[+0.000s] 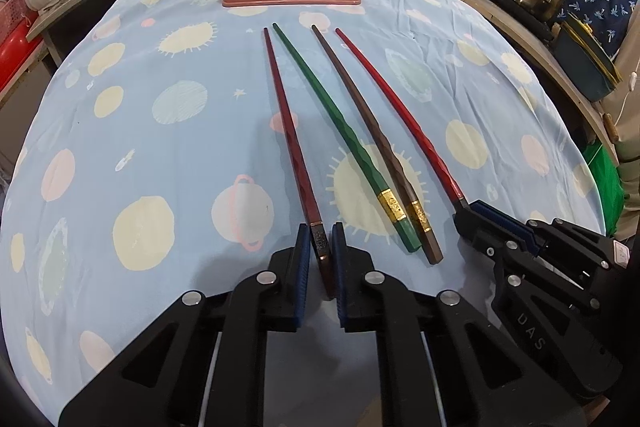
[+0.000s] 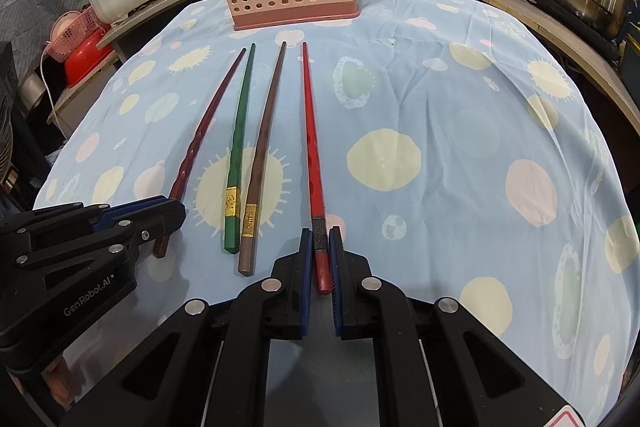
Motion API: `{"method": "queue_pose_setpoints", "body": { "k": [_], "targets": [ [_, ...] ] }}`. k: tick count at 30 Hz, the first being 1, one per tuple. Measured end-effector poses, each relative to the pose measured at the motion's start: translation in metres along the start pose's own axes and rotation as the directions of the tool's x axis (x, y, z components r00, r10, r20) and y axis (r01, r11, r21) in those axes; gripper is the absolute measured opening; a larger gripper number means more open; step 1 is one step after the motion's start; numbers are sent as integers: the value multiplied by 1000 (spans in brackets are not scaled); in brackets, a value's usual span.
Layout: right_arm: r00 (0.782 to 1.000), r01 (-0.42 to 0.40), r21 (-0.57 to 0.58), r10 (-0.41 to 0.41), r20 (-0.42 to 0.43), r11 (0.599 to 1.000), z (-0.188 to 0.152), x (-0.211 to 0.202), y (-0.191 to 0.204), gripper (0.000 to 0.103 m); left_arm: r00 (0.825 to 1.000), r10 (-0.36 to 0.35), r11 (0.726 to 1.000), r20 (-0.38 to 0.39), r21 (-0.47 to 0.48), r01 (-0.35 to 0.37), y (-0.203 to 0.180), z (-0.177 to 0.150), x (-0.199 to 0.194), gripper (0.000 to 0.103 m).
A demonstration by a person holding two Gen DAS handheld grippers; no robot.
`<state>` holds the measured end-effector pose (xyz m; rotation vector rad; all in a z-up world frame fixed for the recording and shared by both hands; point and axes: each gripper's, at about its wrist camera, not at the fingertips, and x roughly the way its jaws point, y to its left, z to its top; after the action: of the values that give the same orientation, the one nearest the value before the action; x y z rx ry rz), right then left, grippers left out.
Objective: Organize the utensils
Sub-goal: 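Grasp the dark red chopstick with the left tool while the right tool grasps the red chopstick, then lift both held chopsticks and carry them over the pink holder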
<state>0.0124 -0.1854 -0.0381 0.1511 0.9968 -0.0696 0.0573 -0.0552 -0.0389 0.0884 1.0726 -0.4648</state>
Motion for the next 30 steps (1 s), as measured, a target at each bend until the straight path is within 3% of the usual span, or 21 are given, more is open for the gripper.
{"method": "queue_pose_setpoints", "body": {
  "k": [8, 18, 30],
  "targets": [
    [1000, -22, 15, 22, 14, 1000, -5, -14, -1, 7, 1000, -4, 1000, 7, -19, 4, 9, -7, -17, 9],
    [993, -58, 29, 54, 106, 998, 4, -61, -4, 7, 994, -1, 999, 107, -53, 7, 22, 1, -67, 9],
    [958, -80, 12, 74, 276, 997, 52, -132, -3, 7, 962, -9, 998, 271, -65, 28, 28, 47, -136, 7]
  ]
}}
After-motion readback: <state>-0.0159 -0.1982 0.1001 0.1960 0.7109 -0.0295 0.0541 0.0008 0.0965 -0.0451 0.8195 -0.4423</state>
